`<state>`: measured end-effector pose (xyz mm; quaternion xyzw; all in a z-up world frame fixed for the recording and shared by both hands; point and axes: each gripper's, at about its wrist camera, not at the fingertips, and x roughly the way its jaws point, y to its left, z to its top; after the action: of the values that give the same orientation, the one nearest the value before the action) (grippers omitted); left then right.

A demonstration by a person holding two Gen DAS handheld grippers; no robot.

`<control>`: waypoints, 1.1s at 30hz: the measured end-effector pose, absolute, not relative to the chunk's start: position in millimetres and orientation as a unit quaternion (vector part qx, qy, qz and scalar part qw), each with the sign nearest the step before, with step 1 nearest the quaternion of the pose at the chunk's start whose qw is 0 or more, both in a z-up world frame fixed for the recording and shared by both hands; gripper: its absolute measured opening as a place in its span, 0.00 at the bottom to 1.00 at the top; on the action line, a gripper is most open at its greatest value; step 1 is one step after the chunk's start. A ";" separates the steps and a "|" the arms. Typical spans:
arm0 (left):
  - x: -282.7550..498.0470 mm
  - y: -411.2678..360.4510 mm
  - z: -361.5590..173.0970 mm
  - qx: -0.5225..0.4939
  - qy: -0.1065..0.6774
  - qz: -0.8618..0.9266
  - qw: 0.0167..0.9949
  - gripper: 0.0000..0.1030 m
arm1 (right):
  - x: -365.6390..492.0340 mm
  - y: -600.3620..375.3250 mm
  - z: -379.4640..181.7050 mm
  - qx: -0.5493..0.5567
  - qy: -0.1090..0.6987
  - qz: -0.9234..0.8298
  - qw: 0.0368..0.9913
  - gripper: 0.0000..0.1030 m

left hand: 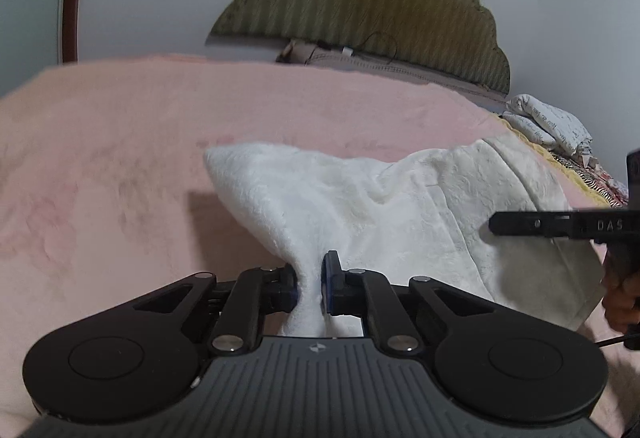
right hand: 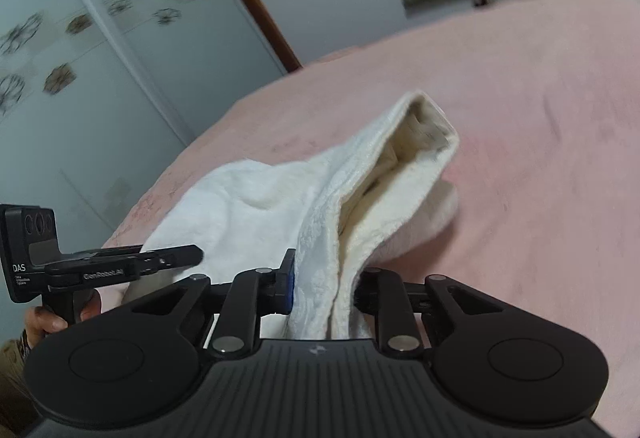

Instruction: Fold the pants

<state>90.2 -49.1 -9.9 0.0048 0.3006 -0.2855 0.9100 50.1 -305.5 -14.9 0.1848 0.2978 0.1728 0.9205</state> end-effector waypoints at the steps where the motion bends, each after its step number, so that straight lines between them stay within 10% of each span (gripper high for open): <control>1: 89.8 -48.9 -4.8 0.008 0.292 -0.285 0.913 0.10 | 51.9 -301.3 -7.8 0.170 0.293 0.177 0.924 0.19; 18: 239.4 -25.9 -13.8 0.057 0.321 -0.146 0.934 0.17 | 223.4 -256.5 -24.5 0.129 0.289 0.172 0.933 0.22; 26: 206.2 -17.9 -5.5 0.086 0.276 -0.077 0.954 0.73 | 208.5 -286.5 -48.2 0.161 0.332 0.110 0.923 0.60; 33: 177.3 -16.8 -22.9 0.122 0.303 -0.069 0.943 0.84 | 148.2 -253.4 -12.9 0.053 0.259 0.106 0.959 0.62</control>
<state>177.3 -16.8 -22.9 0.1221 0.3025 -0.0692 0.9428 148.2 -253.4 -12.9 0.0531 0.2590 0.1056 0.9586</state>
